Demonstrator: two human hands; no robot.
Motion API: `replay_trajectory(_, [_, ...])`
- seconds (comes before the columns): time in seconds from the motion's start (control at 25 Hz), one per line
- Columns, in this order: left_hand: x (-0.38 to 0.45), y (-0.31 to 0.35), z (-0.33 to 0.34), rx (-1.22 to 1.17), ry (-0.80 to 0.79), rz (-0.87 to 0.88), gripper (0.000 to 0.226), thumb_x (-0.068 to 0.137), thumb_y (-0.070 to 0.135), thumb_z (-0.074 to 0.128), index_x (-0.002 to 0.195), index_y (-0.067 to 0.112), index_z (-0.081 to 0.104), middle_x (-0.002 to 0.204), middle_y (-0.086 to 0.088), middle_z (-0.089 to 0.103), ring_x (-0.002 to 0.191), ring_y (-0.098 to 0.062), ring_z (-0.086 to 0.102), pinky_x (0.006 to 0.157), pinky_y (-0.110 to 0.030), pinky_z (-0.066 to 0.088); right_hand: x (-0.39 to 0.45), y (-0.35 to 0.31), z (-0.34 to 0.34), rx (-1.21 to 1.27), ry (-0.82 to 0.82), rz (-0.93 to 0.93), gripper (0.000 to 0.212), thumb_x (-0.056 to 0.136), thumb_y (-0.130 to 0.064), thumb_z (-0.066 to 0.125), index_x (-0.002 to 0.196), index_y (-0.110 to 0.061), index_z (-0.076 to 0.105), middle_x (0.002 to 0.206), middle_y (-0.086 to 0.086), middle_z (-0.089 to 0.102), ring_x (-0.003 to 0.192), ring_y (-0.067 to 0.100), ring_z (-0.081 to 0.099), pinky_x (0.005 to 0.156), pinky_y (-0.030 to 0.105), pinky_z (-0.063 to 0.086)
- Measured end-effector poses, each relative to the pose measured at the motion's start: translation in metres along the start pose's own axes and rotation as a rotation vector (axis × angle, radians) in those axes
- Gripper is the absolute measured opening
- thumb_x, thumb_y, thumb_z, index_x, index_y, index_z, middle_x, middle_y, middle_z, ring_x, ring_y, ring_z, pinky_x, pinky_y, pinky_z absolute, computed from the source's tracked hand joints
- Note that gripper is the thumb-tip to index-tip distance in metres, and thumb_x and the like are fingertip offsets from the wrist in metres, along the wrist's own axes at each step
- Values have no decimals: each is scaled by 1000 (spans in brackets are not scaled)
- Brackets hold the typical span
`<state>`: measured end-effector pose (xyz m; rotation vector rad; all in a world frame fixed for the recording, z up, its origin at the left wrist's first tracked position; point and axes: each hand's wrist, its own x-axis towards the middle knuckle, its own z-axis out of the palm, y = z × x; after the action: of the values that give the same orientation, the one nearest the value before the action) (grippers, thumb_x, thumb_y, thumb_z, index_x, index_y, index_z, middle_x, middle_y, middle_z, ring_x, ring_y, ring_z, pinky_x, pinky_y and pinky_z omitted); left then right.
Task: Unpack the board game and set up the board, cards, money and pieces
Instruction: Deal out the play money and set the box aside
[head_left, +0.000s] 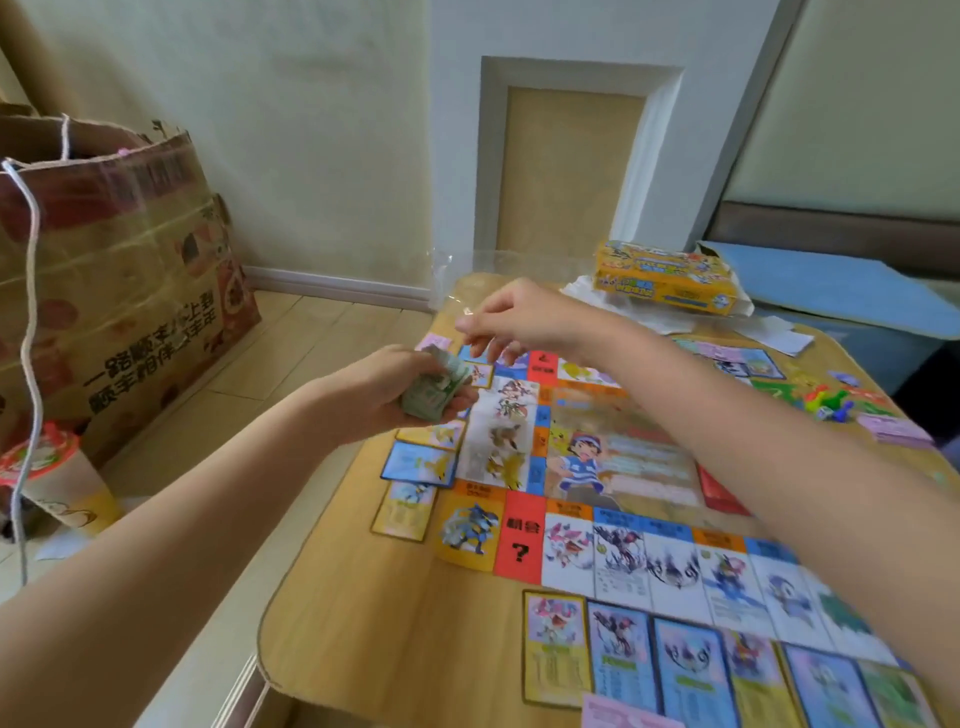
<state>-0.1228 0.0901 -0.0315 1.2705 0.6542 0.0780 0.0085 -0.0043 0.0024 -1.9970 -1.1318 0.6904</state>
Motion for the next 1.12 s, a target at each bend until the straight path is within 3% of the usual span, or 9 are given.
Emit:
replay_trajectory(0.12, [-24, -11, 30, 151, -207, 54, 14, 95, 1, 43, 91, -1, 57, 79, -15, 72, 67, -18, 70, 69, -28, 57, -64, 12, -15, 12, -57, -25, 19, 83, -17, 68, 88, 1, 65, 73, 10, 63, 61, 13, 60, 51, 17, 46])
replay_trajectory(0.24, [-42, -25, 60, 273, -263, 71, 8, 89, 2, 54, 95, -3, 56, 88, -17, 70, 72, -19, 69, 74, -30, 56, -115, 27, -20, -43, -66, 3, 15, 77, -15, 74, 77, -5, 64, 66, 7, 62, 57, 12, 59, 48, 18, 44])
replay_trajectory(0.36, [-54, -39, 84, 432, -366, 104, 6, 86, 3, 59, 92, 0, 59, 79, -9, 69, 65, -12, 67, 61, -21, 56, -154, 40, -18, -39, -78, 28, 16, 74, -9, 75, 71, -7, 60, 59, 4, 60, 49, 6, 57, 47, 17, 44])
replay_trajectory(0.48, [-66, -47, 106, 566, -485, 85, 4, 86, 7, 61, 87, 3, 60, 73, -5, 68, 59, -10, 65, 57, -18, 54, -187, 53, -20, 43, -124, 77, 17, 76, -1, 72, 73, -8, 56, 54, 1, 59, 46, 6, 56, 46, 16, 44])
replay_trajectory(0.76, [-75, -61, 140, 659, -661, -29, 13, 92, 15, 53, 88, 4, 59, 70, -3, 66, 54, -7, 61, 53, -16, 50, -238, 74, -36, -114, -370, 180, 13, 80, -1, 70, 83, -7, 59, 67, 11, 62, 52, 8, 59, 49, 17, 44])
replay_trajectory(0.92, [-64, -59, 151, 676, -614, -29, 17, 94, 18, 52, 86, 6, 60, 69, 0, 65, 53, -6, 57, 52, -15, 49, -247, 97, -21, -202, -440, 178, 15, 81, -4, 70, 79, -12, 58, 72, 11, 63, 54, 6, 57, 50, 15, 45])
replay_trajectory(1.0, [-56, -61, 155, 668, -614, -55, 16, 93, 16, 52, 85, 5, 60, 67, -1, 63, 53, -7, 56, 52, -16, 48, -245, 106, -15, -266, -429, 150, 12, 80, -7, 71, 81, -10, 60, 76, 14, 65, 59, 10, 59, 56, 21, 48])
replay_trajectory(1.12, [-46, -66, 162, 669, -645, -71, 17, 93, 16, 53, 82, 5, 60, 64, -1, 58, 52, -8, 53, 52, -17, 47, -240, 112, -10, -418, -410, 85, 14, 77, -16, 76, 78, -10, 63, 62, -5, 62, 59, 8, 57, 62, 33, 51])
